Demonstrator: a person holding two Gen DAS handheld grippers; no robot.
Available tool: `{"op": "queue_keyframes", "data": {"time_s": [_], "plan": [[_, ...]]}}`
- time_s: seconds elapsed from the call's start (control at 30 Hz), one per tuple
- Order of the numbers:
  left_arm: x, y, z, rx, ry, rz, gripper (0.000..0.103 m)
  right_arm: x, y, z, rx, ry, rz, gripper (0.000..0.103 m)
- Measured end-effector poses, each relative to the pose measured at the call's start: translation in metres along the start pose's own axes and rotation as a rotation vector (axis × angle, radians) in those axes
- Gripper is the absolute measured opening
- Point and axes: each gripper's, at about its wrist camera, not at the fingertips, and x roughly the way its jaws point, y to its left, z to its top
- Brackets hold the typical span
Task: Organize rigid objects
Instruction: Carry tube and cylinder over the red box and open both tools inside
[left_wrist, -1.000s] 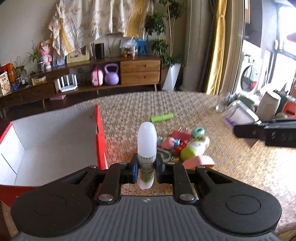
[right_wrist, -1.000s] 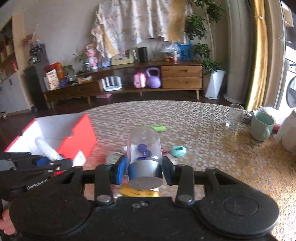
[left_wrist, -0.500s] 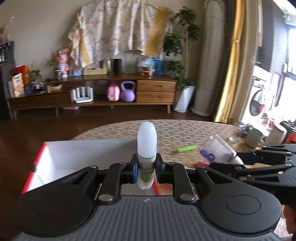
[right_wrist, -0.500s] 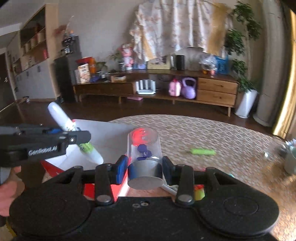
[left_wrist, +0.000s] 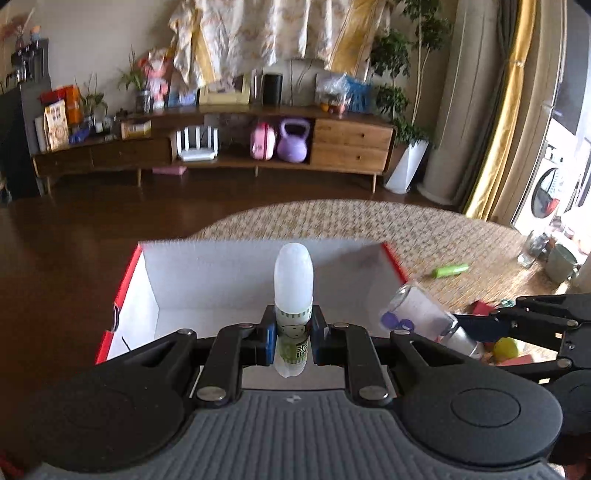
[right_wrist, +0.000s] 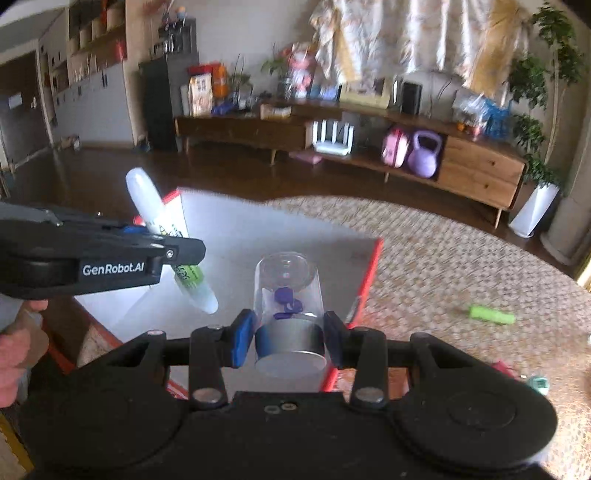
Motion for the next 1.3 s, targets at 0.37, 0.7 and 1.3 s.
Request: {"op": "queue_keyframes", "data": {"time_s": [0.37,0.7,1.3], "plan": [[0.048,0.029,-0.025,-0.071,0.1,0.001,0.018,0.051,0.032,-0.003,-0.078,0.122,-0.006,0.04],[0.058,0.04,-0.026,-0.067,0.157,-0.028,0.018,0.072,0.034,0.002,-0.063,0.216,0.0,0.04],[0.035,0.045,-0.042,-0.036,0.243,0.004,0.02,0.022,0.027,0.002,-0.021,0.141,0.046,0.046]]}}
